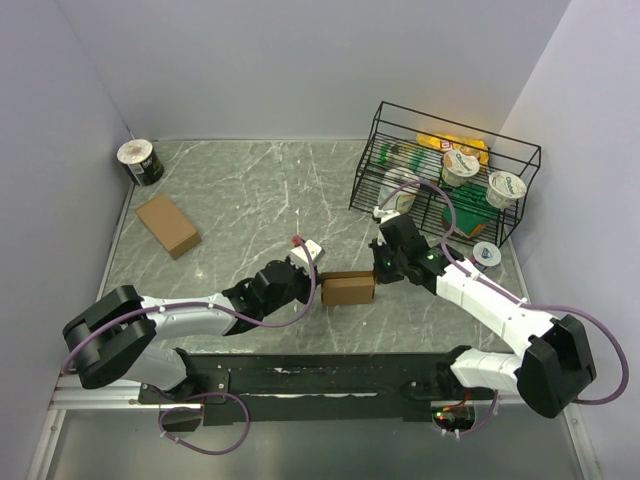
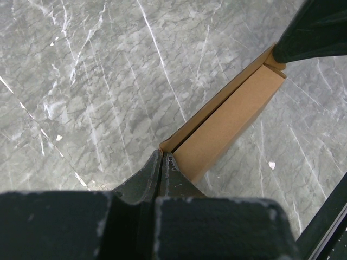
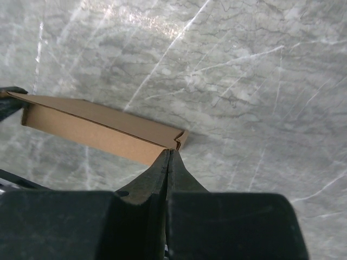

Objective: Fold the paper box

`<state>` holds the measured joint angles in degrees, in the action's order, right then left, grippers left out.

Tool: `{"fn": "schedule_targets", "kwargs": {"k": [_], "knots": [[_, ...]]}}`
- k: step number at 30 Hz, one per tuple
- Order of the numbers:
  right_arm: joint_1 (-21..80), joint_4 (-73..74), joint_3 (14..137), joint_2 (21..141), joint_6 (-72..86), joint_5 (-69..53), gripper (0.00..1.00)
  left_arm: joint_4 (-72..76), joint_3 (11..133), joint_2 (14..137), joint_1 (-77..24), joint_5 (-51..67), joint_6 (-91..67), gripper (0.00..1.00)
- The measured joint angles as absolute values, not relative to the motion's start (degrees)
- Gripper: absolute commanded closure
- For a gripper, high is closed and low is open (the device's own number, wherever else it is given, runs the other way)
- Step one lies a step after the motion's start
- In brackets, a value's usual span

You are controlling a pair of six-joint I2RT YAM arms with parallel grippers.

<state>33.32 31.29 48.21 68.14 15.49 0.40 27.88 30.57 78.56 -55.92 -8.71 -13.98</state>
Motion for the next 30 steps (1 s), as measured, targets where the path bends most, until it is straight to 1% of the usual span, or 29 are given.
{"fn": "schedule_targets", "kwargs": {"k": [11, 30], "knots": [[33.32, 28.71, 44.53, 64.49, 23.03, 0.38, 1.0, 27.92, 30.57, 78.56, -57.17, -11.53, -13.61, 0.99], [34.89, 21.71, 38.68, 60.31, 29.36, 2.98, 1.0, 27.77, 30.57, 78.59, -58.13, -14.72, -13.17, 0.99]]}}
